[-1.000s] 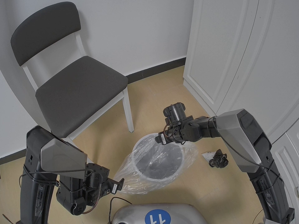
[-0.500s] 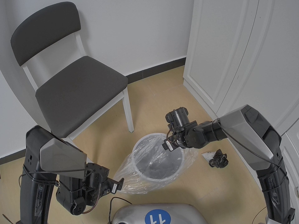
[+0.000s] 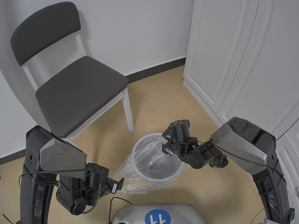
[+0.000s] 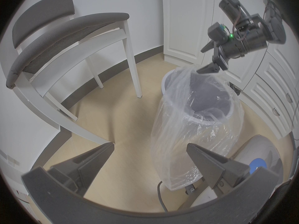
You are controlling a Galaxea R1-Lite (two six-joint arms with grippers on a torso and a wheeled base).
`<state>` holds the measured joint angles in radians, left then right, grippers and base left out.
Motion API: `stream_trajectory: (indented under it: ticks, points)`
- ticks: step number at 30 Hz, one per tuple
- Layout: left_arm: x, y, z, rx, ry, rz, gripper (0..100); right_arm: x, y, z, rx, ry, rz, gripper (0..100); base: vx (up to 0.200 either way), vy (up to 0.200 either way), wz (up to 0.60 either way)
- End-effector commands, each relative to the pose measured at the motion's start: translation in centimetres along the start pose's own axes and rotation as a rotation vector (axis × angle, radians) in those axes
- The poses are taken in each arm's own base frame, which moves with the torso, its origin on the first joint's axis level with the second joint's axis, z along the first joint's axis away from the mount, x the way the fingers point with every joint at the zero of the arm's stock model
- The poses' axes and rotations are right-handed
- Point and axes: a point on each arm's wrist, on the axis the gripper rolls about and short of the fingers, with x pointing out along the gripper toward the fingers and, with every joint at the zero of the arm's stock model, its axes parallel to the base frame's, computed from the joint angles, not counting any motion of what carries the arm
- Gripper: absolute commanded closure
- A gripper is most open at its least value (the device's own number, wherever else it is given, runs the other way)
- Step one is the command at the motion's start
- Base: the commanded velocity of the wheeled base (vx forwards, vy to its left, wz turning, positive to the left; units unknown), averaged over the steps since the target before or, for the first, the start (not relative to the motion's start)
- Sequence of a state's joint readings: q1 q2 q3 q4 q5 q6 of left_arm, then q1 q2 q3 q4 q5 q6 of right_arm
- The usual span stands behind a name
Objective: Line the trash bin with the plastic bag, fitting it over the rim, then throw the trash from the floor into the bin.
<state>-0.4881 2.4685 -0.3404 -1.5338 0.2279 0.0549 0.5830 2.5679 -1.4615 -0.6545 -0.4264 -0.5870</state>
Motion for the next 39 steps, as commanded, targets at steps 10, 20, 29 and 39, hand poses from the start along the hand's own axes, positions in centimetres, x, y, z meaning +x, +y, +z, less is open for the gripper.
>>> stream_trajectory:
  ticks: [10,20,29,39]
  points:
    - [0.0,0.0,0.0,0.001,0.001,0.0,0,-1.8,1.7,0.1,-0.04,0.006,0.039,0,0.0,0.0,0.0]
    - [-0.1,0.0,0.2,0.0,-0.005,0.0,0,1.1,1.6,-2.5,-0.055,0.088,-0.025,0,0.0,0.0,0.0]
    - [-0.1,-0.1,0.1,0.002,-0.004,-0.001,0,0.9,-0.1,-1.0,-0.02,0.05,-0.061,0,0.0,0.0,0.0]
    - [-0.4,-0.7,0.2,0.017,-0.007,0.036,0,0.9,-2.6,0.9,0.02,0.0,-0.117,0,0.0,0.0,0.0]
